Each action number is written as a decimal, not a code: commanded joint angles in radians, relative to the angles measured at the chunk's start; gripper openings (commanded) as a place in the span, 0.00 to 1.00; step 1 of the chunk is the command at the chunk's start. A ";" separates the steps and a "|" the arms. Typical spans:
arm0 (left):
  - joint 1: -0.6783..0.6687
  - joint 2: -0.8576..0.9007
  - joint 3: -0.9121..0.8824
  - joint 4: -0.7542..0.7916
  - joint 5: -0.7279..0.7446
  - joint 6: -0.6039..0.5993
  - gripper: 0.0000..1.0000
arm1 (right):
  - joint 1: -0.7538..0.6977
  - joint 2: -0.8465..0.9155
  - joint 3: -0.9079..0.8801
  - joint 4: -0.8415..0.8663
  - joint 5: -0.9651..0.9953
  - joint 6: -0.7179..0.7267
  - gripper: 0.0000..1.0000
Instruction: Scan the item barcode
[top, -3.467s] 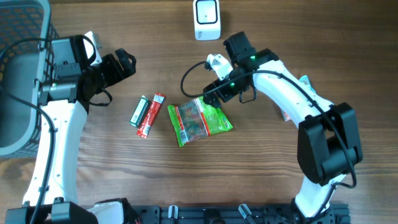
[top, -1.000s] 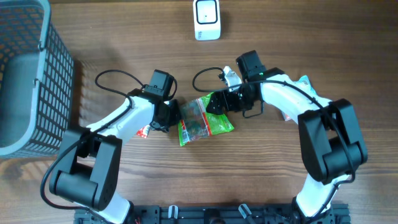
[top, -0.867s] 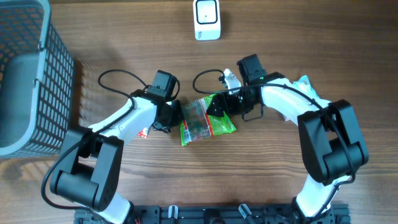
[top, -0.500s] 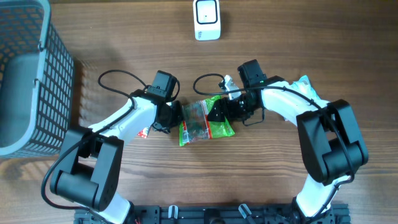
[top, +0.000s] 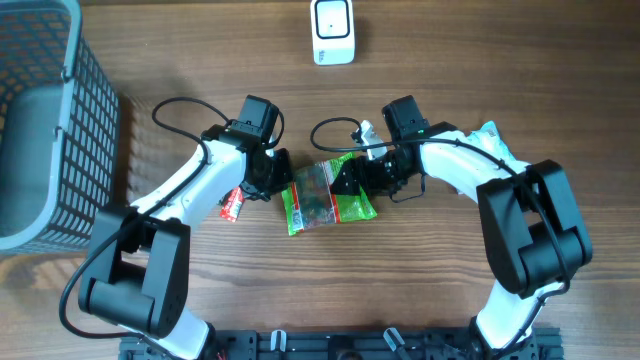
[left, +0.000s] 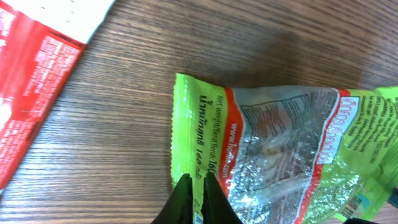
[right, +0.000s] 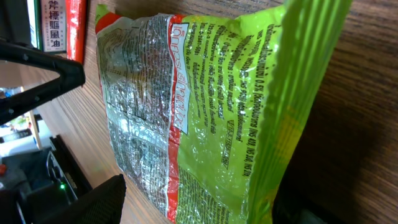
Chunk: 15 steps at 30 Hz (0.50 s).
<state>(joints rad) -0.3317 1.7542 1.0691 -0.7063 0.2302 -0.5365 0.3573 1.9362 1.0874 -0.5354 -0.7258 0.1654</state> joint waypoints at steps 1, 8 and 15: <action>-0.004 -0.003 -0.034 0.049 0.019 0.012 0.04 | 0.005 0.005 -0.016 0.004 0.025 0.022 0.75; -0.005 -0.003 -0.153 0.193 0.012 0.004 0.04 | 0.005 0.005 -0.016 -0.016 0.025 0.021 0.73; -0.005 -0.003 -0.211 0.254 0.011 0.001 0.04 | 0.005 0.005 -0.016 -0.022 0.025 0.022 0.74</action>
<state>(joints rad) -0.3328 1.7416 0.8909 -0.4515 0.2409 -0.5365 0.3573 1.9362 1.0874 -0.5446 -0.7254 0.1795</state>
